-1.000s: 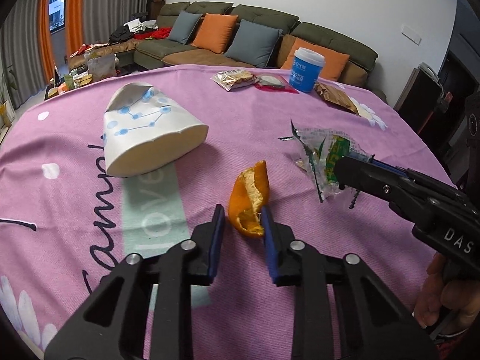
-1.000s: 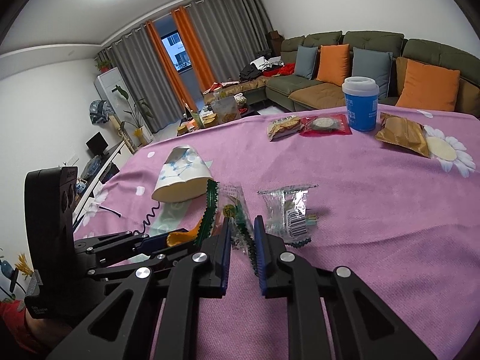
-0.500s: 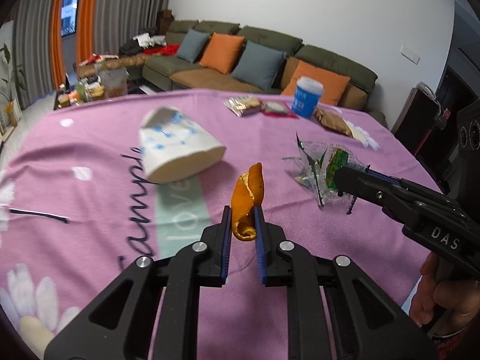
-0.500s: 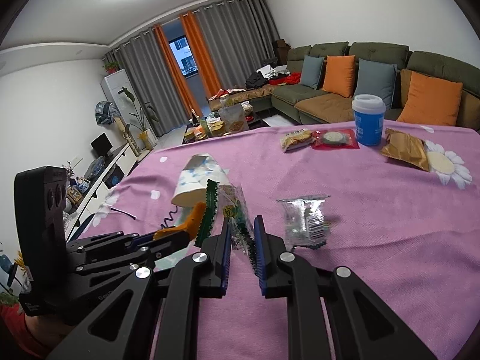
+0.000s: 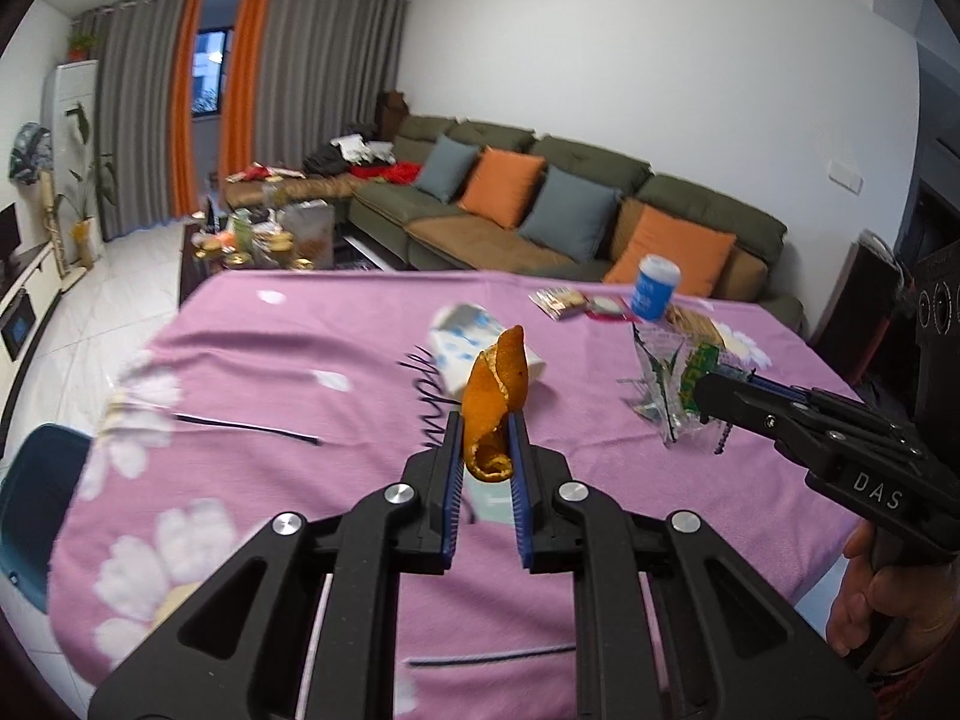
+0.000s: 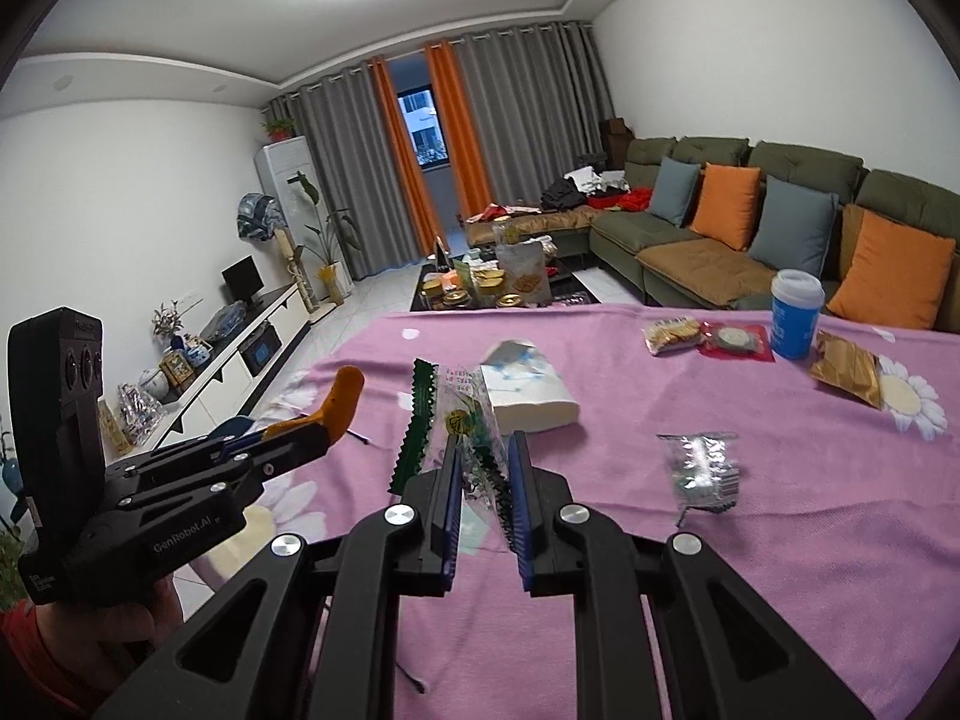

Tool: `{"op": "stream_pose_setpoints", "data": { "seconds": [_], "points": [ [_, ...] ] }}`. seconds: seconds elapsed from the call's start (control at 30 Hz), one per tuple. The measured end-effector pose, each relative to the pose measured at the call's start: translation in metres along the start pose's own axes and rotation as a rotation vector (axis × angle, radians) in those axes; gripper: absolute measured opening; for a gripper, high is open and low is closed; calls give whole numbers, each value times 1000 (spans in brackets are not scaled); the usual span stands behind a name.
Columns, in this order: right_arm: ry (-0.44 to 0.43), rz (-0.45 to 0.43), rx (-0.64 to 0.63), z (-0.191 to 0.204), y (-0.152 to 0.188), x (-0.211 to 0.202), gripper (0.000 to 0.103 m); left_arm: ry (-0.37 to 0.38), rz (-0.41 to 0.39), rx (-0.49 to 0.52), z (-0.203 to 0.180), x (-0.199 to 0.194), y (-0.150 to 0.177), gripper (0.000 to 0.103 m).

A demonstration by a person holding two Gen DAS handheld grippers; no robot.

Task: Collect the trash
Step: 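Carry the orange peel and green-edged wrapper over the teal bin and open both tools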

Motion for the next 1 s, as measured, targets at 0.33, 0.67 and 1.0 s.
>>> {"op": "stream_pose_setpoints", "data": {
  "seconds": [0.33,0.67,1.0],
  "points": [
    [-98,-32,-114,70,-8,-10,13,-112,-110,-68,44,-83,9,15],
    [-216,-37,-216,135,-19,1,13,-280,-204,-164,101,-158,24,15],
    [-319,-17,-295,194,-32,26,13,-412,-247,-240,156,-208,33,15]
  ]
}}
Point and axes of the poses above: each gripper's, at about its wrist camera, not at the fingertips, and x roughly the way its jaws point, z to its left, y to its underside, the point moved 1 cm from there along x, roughly the way its jaws point, and after that the axes turned 2 degrees about y, right-handed, at the moved point
